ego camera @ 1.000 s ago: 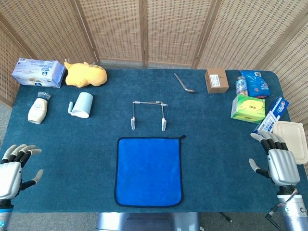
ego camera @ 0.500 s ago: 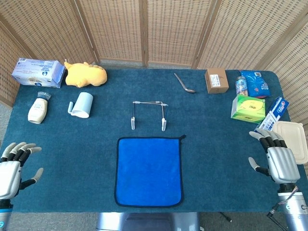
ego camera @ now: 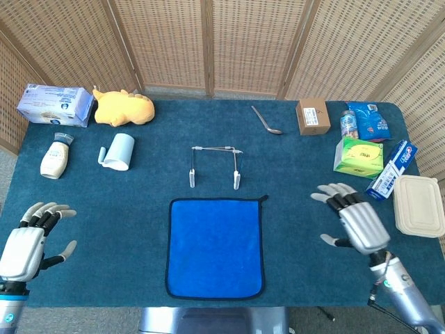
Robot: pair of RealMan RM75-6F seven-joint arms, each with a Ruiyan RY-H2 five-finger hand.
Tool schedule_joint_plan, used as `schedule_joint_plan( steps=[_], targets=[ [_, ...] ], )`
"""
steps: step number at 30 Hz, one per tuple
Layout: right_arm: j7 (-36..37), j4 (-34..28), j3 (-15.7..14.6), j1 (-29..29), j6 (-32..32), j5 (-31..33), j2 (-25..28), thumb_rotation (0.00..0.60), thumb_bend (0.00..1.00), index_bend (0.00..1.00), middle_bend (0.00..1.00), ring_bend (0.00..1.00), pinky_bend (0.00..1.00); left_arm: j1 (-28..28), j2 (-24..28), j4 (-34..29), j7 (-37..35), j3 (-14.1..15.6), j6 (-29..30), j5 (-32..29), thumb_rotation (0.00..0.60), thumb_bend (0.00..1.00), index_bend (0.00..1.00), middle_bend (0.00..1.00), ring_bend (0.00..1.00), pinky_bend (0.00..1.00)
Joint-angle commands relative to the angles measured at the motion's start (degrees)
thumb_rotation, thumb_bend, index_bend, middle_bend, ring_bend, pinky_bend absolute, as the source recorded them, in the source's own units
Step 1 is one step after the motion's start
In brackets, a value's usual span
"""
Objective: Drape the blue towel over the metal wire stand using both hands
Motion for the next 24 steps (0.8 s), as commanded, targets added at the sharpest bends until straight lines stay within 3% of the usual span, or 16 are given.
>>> schedule_joint_plan(
  steps=[1, 16, 24],
  targets=[
    [0.8, 2.2, -0.4, 1.9, -0.9, -2.3, -2.5, 0.6, 0.06, 0.24, 0.18, 0.15, 0.17, -0.1, 0.3, -0.4, -0.2, 0.1, -0.1, 0.3, 0.6, 0.39, 0.3, 0.27, 0.2, 0.12],
    [3.1, 15.9, -2.9, 9.6, -3.2, -9.8, -15.0, 0.6, 0.06, 0.24, 0.18, 0.13, 0.17, -0.9, 2.9, -3.9, 0.3, 1.0, -0.3, 3.4, 0.6, 0.39, 0.3, 0.27, 0.2, 0.12],
    [5.7, 22.7, -4.5, 12.6, -4.0, -11.4, -19.6, 0.6, 0.1, 0.23, 0.18, 0.12, 0.17, -1.1, 3.0, -4.9, 1.5, 1.2, -0.8, 3.2, 0.6, 0.39, 0.3, 0.27, 0.2, 0.12]
  ],
)
